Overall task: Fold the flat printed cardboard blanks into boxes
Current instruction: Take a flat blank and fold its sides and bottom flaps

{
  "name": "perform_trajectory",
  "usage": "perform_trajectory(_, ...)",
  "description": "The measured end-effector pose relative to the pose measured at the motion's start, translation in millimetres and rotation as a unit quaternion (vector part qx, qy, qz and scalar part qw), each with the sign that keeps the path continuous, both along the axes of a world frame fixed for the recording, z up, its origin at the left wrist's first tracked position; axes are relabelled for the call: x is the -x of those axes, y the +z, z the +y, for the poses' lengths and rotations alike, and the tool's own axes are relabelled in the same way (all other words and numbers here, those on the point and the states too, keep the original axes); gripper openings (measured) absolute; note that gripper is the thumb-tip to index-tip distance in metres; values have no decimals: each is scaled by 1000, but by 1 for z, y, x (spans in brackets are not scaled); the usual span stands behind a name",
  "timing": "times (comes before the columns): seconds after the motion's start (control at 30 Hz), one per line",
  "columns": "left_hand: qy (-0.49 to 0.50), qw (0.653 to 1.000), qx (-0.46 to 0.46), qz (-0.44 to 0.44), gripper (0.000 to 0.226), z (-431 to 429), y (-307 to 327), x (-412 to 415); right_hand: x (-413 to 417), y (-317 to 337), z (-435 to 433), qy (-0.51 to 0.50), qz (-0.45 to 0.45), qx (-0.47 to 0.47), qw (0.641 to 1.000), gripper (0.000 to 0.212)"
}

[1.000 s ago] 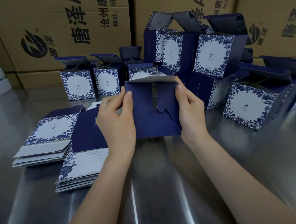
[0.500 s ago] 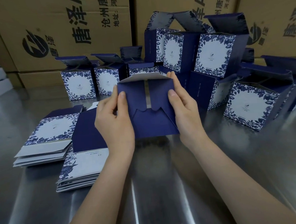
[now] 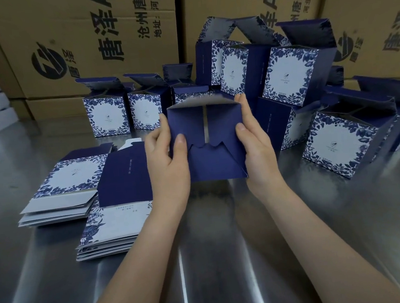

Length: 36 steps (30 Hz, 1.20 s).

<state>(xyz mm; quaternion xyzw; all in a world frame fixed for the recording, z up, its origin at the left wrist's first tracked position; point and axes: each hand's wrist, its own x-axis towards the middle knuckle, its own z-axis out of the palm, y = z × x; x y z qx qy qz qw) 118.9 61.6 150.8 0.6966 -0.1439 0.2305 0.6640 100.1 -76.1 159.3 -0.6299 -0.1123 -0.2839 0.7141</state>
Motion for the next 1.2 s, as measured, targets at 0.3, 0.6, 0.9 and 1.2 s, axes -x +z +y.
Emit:
perform_trajectory(0.3, -41, 999, -1, 21, 49, 3, -1, -6, -2, -3, -6, -9, 24, 16, 1000, 53)
perform_trajectory(0.6, -120, 992, 17, 24, 52, 12, 0, -14, 0, -1, -9, 2, 33, 24, 999, 61)
perform_trajectory(0.9, -187, 982, 17, 32, 57, 17, 0, -15, 2, 1, -14, 18, 43, 17, 999, 69)
perform_trajectory(1.2, -190, 981, 24, -12, 76, 15, 2, -8, 6, 2, -9, -16, -19, 122, 992, 78)
